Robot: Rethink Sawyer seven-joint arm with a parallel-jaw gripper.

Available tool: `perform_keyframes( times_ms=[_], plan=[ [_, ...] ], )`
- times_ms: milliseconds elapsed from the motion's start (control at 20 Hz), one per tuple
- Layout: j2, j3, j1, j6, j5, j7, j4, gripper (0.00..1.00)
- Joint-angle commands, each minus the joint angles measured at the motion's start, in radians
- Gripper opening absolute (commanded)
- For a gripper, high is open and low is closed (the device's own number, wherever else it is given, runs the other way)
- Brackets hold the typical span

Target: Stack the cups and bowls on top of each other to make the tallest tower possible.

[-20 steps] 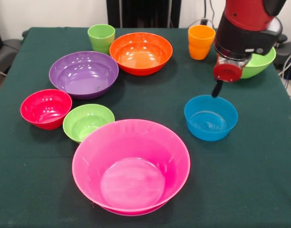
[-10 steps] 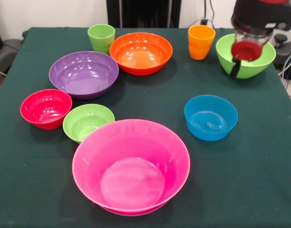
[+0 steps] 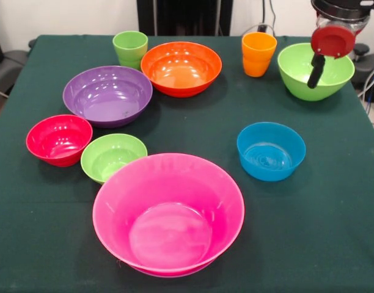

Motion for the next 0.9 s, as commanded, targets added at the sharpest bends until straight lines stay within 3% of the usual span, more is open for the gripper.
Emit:
perform_keyframes(
  times_ms=[50,450,900],
  plan=[
    [0.087,0.06,0.024,-0.015,0.051,0.249,0.037,1.0],
    [0.117,0.058,0.075,-0.135,0.102,0.248,0.1,1.0],
    [0.156,0.031,0.133,-0.154,0.138,0.25,0.089,1.0]
  ],
)
